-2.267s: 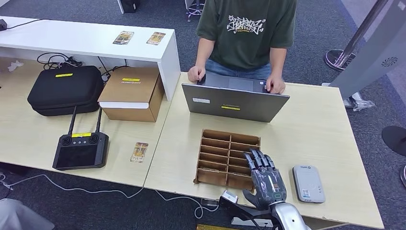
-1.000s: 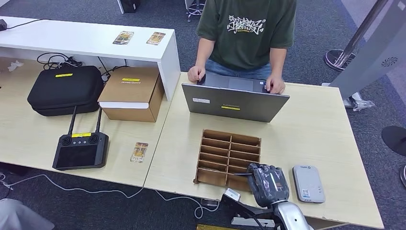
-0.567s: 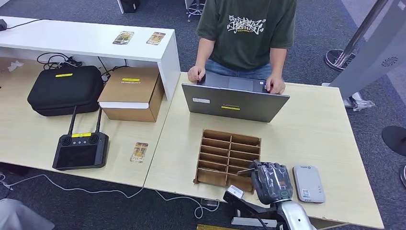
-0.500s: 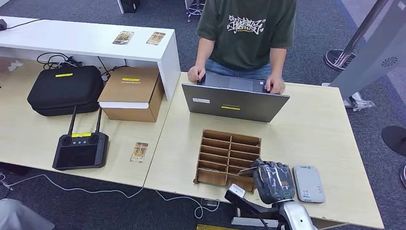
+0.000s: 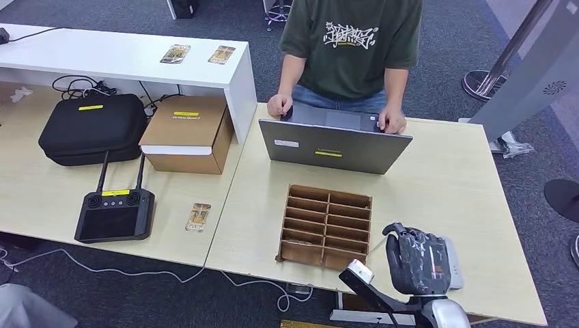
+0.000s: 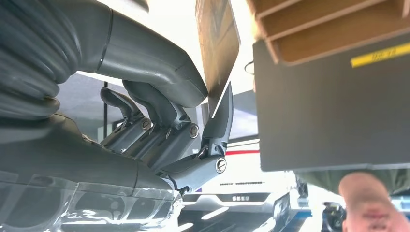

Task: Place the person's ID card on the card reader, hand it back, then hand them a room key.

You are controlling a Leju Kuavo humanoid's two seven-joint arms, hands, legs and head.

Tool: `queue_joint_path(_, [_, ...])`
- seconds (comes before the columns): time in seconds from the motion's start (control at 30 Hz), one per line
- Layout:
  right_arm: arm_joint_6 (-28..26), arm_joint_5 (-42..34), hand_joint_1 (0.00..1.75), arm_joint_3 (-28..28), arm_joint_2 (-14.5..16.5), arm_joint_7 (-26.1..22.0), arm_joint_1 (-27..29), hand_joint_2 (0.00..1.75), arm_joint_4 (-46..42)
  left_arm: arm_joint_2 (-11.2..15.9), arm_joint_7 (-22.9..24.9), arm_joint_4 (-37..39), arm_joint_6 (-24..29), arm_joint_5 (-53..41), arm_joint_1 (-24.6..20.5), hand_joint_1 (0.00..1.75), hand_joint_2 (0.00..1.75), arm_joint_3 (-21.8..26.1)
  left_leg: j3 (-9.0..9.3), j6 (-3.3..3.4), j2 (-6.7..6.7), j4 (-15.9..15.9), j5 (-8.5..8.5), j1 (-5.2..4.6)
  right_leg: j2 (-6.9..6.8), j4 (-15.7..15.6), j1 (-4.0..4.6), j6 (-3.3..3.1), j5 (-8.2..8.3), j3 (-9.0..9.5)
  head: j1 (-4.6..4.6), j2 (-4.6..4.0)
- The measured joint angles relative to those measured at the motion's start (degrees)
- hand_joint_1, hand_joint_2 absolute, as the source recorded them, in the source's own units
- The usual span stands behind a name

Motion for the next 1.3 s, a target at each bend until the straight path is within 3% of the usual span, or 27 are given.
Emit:
queue_joint_path(0.47, [-2.7, -0.2, 1.75, -3.1, 0.0, 0.8, 3.1, 1.75, -6.6, -0.5, -0.8, 0.0, 0.7, 0.3, 0.0, 0.00, 0.00, 0.8, 0.00, 0.02, 0.00, 0.0, -0.01, 0.00, -0.02, 0.0, 0.00, 0.00, 0.00, 0.00, 0.00, 0.00])
queue_joint_path(0.7, [-18.2, -13.8, 1.75, -9.9, 2.5, -3.0, 7.9, 1.75, -14.3, -1.2, -0.9, 0.0, 2.4, 0.7, 0.0, 0.00, 0.00, 1.8, -0.01, 0.06, 0.00, 0.0, -0.05, -0.01, -0.02, 0.0, 0.00, 0.02, -0.04, 0.00, 0.01, 0.00])
queue_joint_path(0.83, [-23.4, -21.5, 1.75, -13.0, 4.9, -7.2, 8.4, 1.75, -16.1, -1.6, -1.2, 0.0, 3.1, 0.9, 0.1, 0.00, 0.00, 2.2, -0.01, 0.06, 0.01, 0.0, -0.05, 0.00, 0.00, 0.0, 0.00, 0.02, -0.04, 0.00, 0.00, 0.00])
queue_joint_path(1.3, [-20.8, -26.3, 1.75, -17.3, 10.0, -11.6, 4.0, 1.75, -16.1, -2.4, -1.2, 0.0, 3.2, -0.2, 0.0, 0.00, 0.00, 2.8, -0.02, 0.05, 0.02, 0.0, -0.04, 0.00, 0.01, 0.0, 0.00, 0.01, -0.03, 0.02, -0.01, 0.00])
